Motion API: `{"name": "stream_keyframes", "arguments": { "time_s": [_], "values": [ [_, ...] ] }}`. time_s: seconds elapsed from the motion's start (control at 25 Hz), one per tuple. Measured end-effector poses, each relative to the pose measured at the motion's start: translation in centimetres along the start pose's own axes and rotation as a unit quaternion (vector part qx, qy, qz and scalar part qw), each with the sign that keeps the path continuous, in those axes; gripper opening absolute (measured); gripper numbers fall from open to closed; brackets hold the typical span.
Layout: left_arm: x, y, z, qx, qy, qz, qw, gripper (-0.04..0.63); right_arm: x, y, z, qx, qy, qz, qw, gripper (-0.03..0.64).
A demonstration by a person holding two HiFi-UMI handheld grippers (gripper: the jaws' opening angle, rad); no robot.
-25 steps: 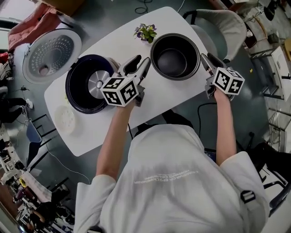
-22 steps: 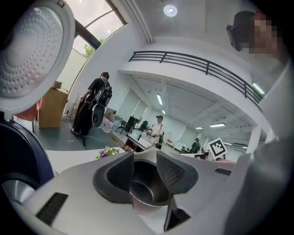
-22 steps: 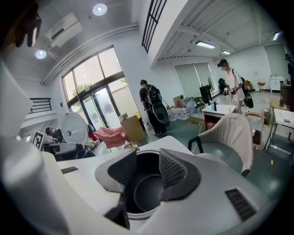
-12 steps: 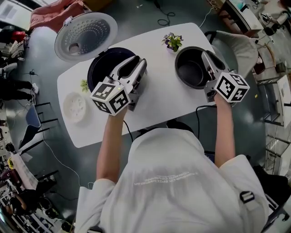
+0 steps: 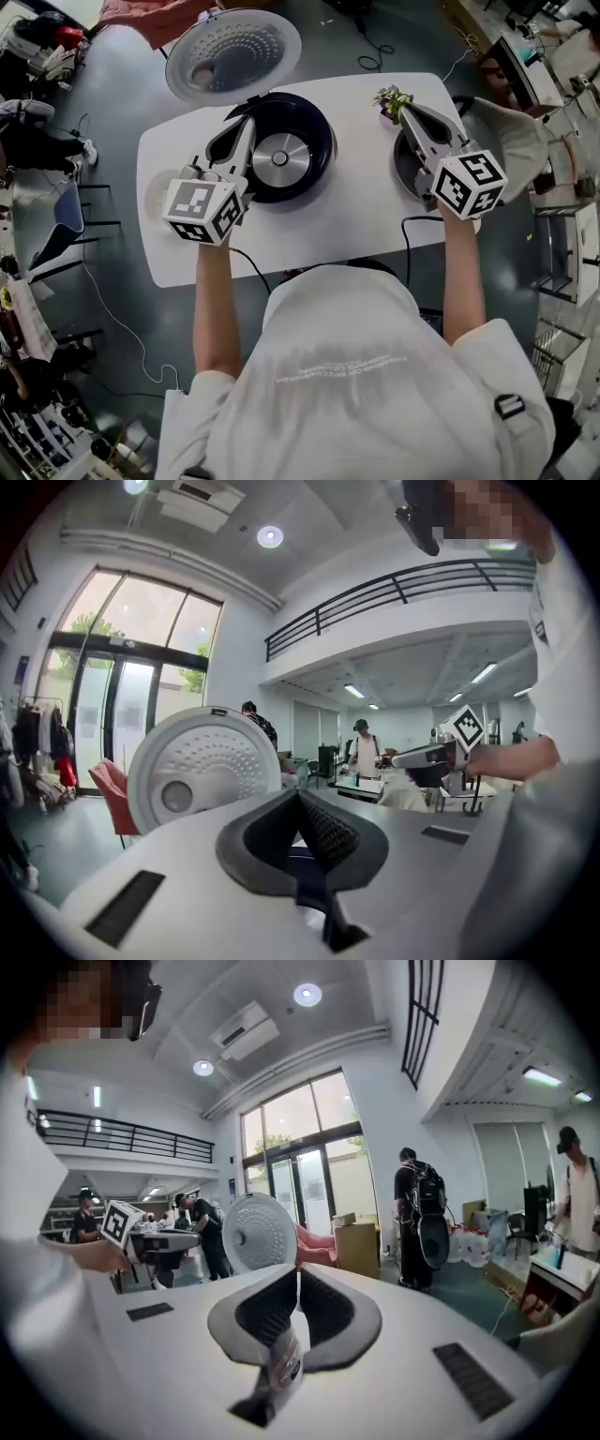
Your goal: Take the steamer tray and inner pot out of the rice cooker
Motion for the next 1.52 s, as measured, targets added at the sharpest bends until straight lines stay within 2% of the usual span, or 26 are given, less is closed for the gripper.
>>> {"name": "stream_keyframes", "arguments": {
  "time_s": [0.24,0.56,0.76,1.0,1.2,1.52],
  "values": [
    [2.0,-1.5,-1.2,-0.048,-0.036,0.003,0.9982,0.015,-1.9,-2.8,-3.9,0.065,-0.042,0.034,0.996,0.028],
    [4.4,-3.7,-2.2,-0.064,-0.049,0.020,0.9965,0.015,-2.7,-5.1,-7.8,0.097,-0.070,0.053,0.991,0.026],
    [4.4,-4.7,-1.8,-0.084,-0.055,0.023,0.9947,0.015,-2.3,-5.5,-8.1,0.108,-0.071,0.055,0.990,0.026],
    [4.0,-4.9,-1.1,-0.092,-0.050,0.017,0.9944,0.015,-2.3,-4.9,-7.9,0.125,-0.063,0.041,0.989,0.026],
    [3.8,-5.4,-0.4,-0.106,-0.049,0.012,0.9930,0.015,-1.9,-5.0,-7.8,0.117,-0.062,0.039,0.990,0.026],
    [3.6,-4.4,0.1,-0.109,-0.047,-0.006,0.9929,0.015,-2.0,-4.6,-8.1,0.117,-0.061,0.035,0.991,0.026]
  ]
}}
Point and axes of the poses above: the fingertips, and each gripper's own axes: x backward along the fingers, z to its right, y out of its underside, the point moved 1 cm from there along x, backward along the fingers, and after that the axes turned 7 degrees about y, right-handed, at the moved point
